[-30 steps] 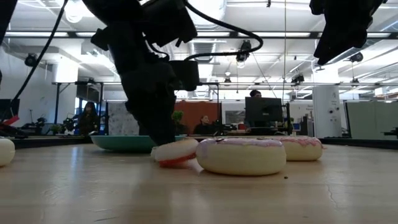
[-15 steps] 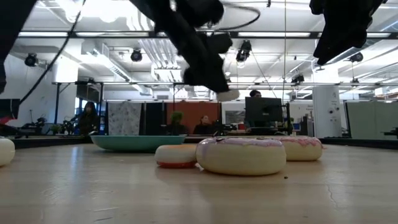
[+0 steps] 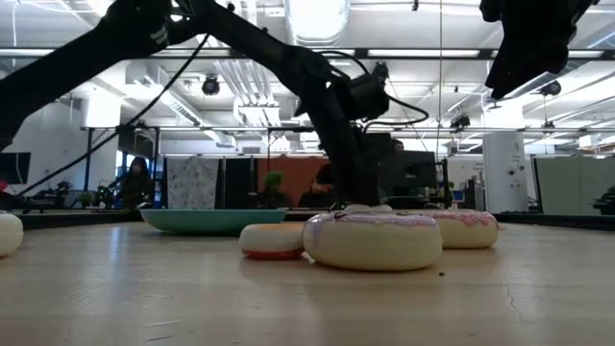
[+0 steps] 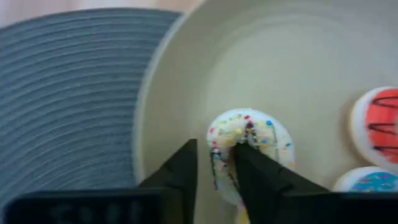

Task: Pick & Place donuts
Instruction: Put the small light green donut on the light gray plate, then put the small orange donut on the light gray plate

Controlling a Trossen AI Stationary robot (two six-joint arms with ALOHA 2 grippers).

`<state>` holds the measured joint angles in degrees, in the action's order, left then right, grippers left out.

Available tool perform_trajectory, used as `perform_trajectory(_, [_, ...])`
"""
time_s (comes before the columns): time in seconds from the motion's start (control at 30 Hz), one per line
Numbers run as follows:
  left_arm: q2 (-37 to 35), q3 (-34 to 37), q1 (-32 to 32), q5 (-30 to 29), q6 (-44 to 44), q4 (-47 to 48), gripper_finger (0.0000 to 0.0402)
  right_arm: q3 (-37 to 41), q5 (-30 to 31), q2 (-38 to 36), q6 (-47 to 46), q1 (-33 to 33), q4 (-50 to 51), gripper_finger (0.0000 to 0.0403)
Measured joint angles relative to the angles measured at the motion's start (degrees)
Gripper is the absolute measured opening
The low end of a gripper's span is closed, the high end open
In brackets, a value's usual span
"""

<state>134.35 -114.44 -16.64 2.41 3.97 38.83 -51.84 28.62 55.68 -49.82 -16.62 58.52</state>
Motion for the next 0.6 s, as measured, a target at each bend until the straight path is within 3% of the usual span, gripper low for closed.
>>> perform_trajectory(0.2, [-3.0, -1.8, 0.1, -1.9, 0.1, 3.7, 0.0153, 1.1, 0.0, -0.2, -0.1, 0.0, 0.0, 0.0198])
perform_trajectory(0.37, [-13.4, 0.2, 2.2, 1.4, 0.7, 7.2, 0.0167, 2.2, -0.2, -0.2, -0.1, 0.0, 0.0, 0.0198])
perform_trajectory(0.5, [-21.0, 11.2, 7.7, 9.9, -0.8, 8.9, 0.0167, 2.4, -0.3, -0.2, 0.4, 0.0, 0.0, 0.0198])
perform_trajectory(0.6, [-25.4, 23.3, 13.1, 10.9, 3.1, 4.9, 0.0167, 2.4, -0.3, -0.2, 1.8, 0.0, -0.2, 0.0198])
